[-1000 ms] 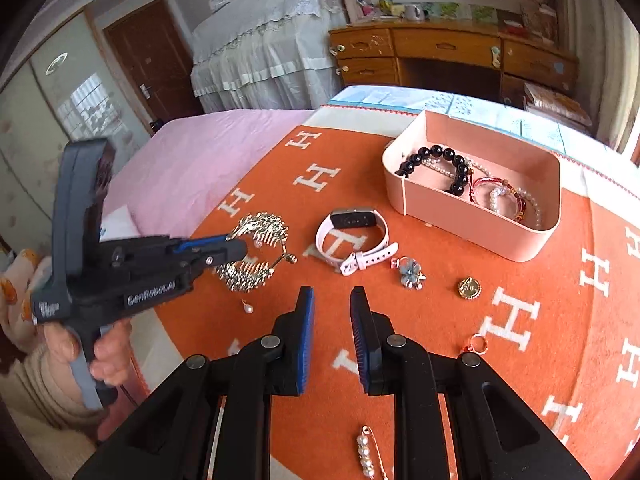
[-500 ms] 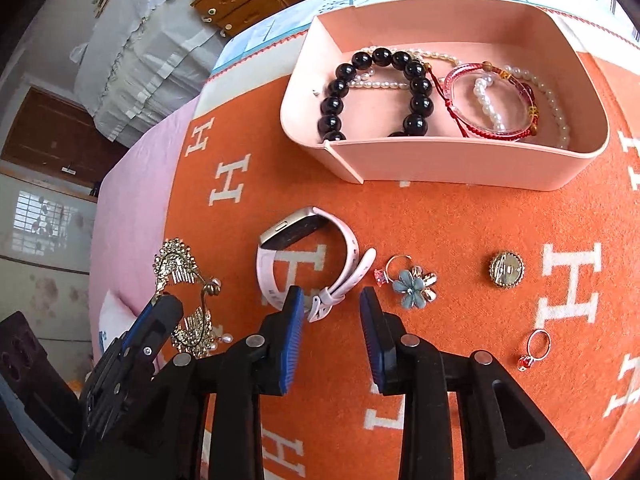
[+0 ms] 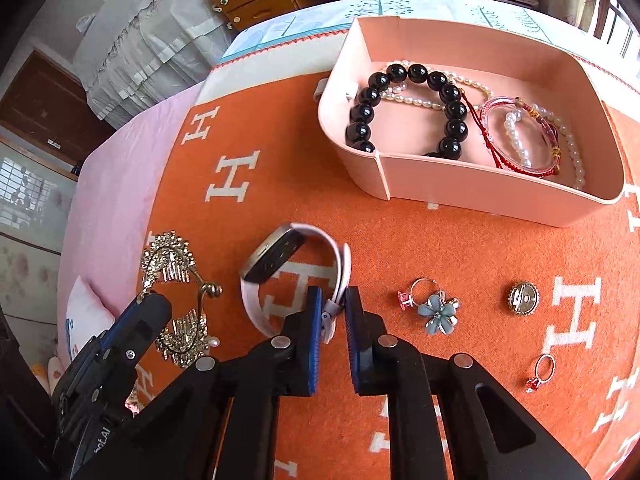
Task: Organize jewelry
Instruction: 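Lift the hair comb with the left tool while the right grasps the white smartwatch strap, then carry the hair comb and white watch into the pink tray and open both tools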
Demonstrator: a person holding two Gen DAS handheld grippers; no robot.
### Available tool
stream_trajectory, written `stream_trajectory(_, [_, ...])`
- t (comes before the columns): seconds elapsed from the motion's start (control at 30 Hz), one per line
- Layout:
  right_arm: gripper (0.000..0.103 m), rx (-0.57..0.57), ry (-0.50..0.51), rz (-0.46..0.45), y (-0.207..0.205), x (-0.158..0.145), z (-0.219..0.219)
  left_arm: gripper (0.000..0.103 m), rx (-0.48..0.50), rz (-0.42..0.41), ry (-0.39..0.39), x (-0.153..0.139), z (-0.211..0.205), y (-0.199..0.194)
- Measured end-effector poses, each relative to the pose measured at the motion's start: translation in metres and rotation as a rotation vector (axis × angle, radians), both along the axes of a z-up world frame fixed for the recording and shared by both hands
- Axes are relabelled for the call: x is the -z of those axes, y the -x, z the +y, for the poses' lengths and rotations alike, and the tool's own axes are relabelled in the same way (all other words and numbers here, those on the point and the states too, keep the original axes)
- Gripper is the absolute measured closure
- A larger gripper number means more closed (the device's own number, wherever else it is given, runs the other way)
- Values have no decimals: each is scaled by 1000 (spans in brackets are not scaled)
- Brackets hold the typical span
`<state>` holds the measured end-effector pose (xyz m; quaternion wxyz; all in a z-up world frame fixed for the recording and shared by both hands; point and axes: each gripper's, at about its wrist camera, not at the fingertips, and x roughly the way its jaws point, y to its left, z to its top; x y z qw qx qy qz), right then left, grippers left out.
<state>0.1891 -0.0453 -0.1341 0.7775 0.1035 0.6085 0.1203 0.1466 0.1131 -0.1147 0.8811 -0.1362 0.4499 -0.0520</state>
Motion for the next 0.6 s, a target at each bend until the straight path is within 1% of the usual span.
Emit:
stream_trajectory(0.1, [92, -22, -13, -42, 10, -16, -5, 94, 11, 6, 1, -3, -6, 0])
stream_trajectory(0.23, [92, -28, 16, -135, 22, -50, -22, 94, 36, -3, 5, -14, -21, -4])
stream_trajectory(0.33, [92, -4, 29, -195, 26, -79, -44, 94, 65, -12, 6, -29, -40, -11])
stream_trajectory(0.43, [92, 34, 40, -256, 26, -109, -67, 94, 93, -34, 11, -51, -62, -19])
stream_trajectory(0.6, [92, 86, 58, -357, 26, -159, -103, 94, 130, -108, -1, -103, -97, -33])
